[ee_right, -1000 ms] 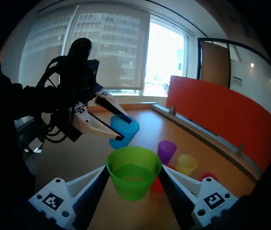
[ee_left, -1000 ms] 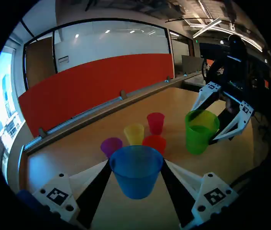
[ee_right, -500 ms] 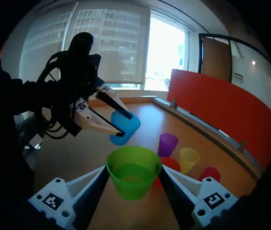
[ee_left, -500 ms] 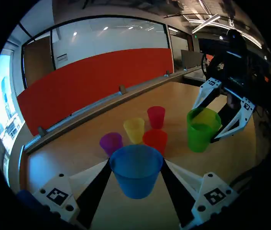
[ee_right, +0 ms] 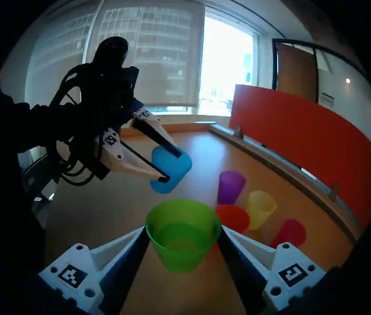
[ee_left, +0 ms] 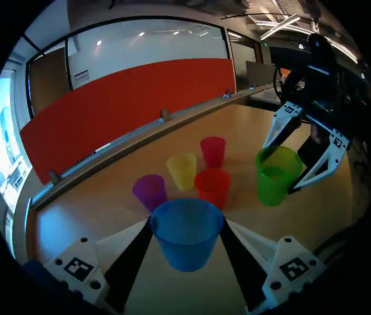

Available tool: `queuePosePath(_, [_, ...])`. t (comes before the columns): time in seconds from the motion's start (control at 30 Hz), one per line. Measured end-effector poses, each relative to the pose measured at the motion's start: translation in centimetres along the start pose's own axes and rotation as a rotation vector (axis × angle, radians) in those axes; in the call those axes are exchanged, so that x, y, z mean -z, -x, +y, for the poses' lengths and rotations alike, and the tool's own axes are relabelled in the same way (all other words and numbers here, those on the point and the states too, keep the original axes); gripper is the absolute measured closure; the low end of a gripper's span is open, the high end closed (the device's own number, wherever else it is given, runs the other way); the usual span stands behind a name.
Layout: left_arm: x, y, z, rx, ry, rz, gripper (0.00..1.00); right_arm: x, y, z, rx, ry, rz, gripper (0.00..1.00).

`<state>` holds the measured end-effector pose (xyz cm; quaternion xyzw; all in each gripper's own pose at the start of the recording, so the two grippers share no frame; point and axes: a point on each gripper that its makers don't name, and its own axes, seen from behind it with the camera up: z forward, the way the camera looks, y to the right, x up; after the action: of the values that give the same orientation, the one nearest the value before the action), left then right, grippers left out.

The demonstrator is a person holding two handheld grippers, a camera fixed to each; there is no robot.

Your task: Pour water

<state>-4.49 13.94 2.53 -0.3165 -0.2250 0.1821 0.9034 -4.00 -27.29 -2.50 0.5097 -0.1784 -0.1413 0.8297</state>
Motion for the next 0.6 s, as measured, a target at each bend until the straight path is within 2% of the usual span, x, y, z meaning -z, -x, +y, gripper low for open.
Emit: queuePosePath(0.6, [-2.1, 2.5, 0.4, -0.019, 0.036, -0.074, 0.13, -1.1, 3.1, 0.4, -0.026, -0.007, -0.080, 0.09])
